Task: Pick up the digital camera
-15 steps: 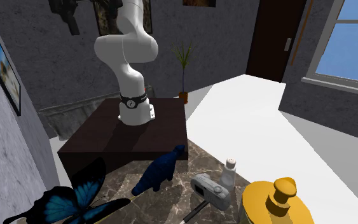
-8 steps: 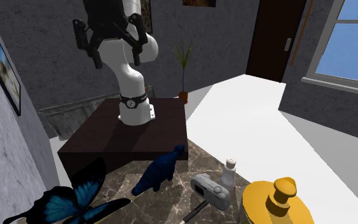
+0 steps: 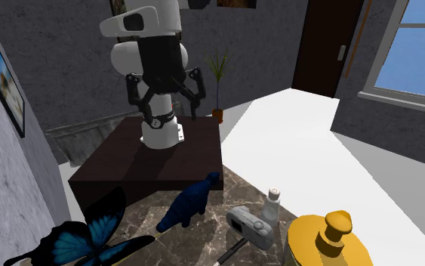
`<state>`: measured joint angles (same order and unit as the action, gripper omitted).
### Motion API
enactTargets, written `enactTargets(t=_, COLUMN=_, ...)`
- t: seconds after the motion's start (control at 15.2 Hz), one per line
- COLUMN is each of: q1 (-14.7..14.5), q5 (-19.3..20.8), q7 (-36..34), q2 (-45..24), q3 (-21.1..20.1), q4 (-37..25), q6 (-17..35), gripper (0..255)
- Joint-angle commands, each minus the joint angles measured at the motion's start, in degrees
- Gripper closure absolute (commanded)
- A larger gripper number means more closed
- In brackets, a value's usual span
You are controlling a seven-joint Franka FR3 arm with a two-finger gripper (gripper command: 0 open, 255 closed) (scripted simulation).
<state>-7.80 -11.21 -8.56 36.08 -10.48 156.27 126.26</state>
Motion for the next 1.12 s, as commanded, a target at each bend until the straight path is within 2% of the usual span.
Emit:
enactTargets(t=0.0, q1=-0.9, q5=-0.6, q7=-0.3, q2=-4.1, q3=-1.7, q4=0.5, q6=5.4, gripper=0)
enactTargets(t=0.4, q1=-2.6, q5=-0.8, q7=-2.3, q2=-16.8, q3=-6.9, q4=1.0, q6=20.2, gripper=0)
enactTargets(t=0.66, q1=-2.0, q5=3.0, q7=-5.9, q2=-26.9, q3=-10.8, q4=-0.5, q6=29.7, gripper=0)
enactTargets(t=0.86, q1=-0.6, q5=11.2, q7=-12.4, q2=-35.0, q3=-13.4, q4=-2.5, q6=36.0, gripper=0)
enactTargets(t=0.99, q1=-0.7, q5=20.7, q7=-19.7, q2=-40.6, q3=-13.0, q4=-4.5, q6=39.4, gripper=0)
enactTargets(t=1.06, q1=-1.9, q5=26.0, q7=-23.8, q2=-43.4, q3=-11.7, q4=-5.7, q6=40.7, gripper=0)
